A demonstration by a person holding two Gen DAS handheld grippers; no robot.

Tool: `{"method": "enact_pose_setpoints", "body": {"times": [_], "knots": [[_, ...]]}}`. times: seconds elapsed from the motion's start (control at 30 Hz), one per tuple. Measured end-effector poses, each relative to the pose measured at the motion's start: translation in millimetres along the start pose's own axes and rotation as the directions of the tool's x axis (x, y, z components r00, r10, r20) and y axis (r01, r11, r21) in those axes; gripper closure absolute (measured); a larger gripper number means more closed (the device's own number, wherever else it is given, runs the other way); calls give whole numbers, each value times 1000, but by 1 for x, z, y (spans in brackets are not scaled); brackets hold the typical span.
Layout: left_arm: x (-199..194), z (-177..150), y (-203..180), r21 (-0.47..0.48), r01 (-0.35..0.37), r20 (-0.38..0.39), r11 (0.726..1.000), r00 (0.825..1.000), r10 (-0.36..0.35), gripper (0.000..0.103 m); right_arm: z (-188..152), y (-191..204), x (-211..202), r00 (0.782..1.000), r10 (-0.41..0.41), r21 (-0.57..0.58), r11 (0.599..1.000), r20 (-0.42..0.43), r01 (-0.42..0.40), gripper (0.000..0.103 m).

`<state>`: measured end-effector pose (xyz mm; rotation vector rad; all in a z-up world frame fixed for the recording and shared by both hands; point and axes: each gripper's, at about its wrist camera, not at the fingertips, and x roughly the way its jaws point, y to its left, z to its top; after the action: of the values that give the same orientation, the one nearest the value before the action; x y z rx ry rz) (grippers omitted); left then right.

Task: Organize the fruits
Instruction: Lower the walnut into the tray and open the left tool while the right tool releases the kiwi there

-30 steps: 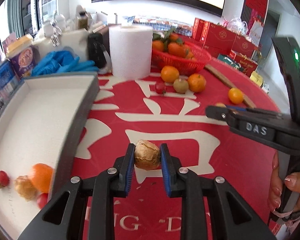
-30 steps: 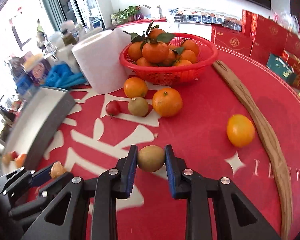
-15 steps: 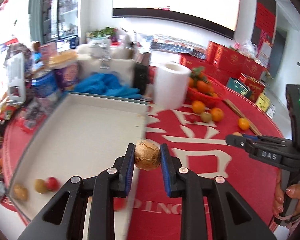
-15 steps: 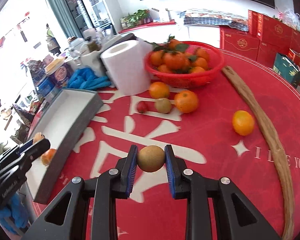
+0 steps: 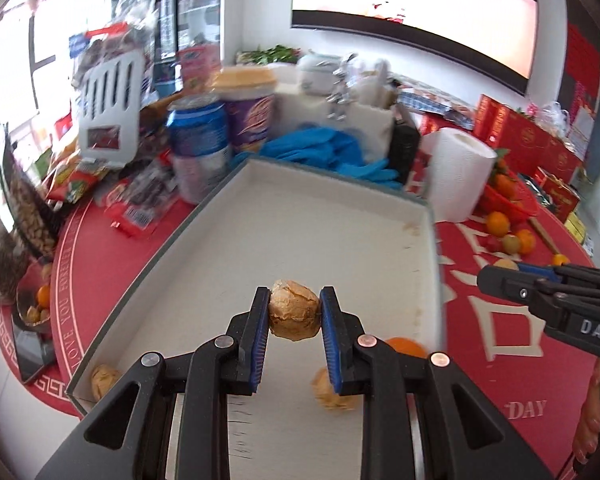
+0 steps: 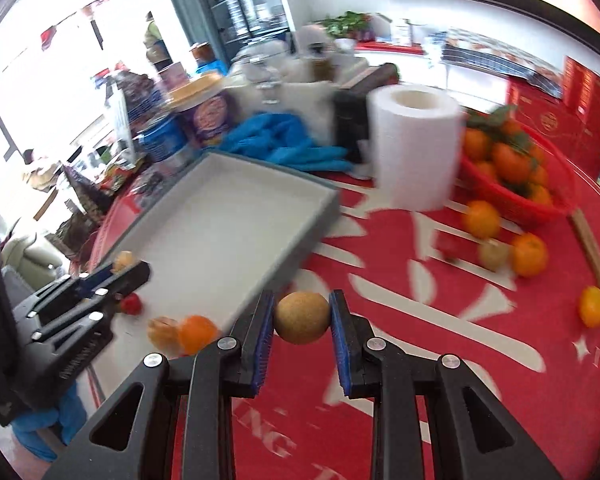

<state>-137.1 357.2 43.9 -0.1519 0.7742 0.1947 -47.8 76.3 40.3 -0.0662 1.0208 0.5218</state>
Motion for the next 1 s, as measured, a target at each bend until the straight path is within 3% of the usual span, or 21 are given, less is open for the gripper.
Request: {"method": "enact_pose_setpoints", "body": {"times": [0.27, 0.43, 0.9, 0.97, 1.0], "knots": [[22, -12, 16, -60, -19, -50, 998, 999, 16, 76, 13, 38, 36, 999, 26, -56, 998, -35, -28, 75], [21, -13, 16, -64, -27, -41, 998, 999, 24, 76, 16, 45, 56, 998, 18, -66, 998, -65, -22, 75], [22, -12, 16, -59, -39, -50, 997, 998, 37, 75, 20, 54, 62, 997, 8, -91, 996, -71, -14, 75], [21, -12, 15, -56, -42, -45, 998, 998, 39, 69, 21, 56, 63, 997, 12, -95, 995, -76, -19, 75], [20, -12, 14, -51, -41, -45, 998, 998, 39, 60, 21, 56, 64, 997, 15, -95, 995, -78, -22, 75]]}}
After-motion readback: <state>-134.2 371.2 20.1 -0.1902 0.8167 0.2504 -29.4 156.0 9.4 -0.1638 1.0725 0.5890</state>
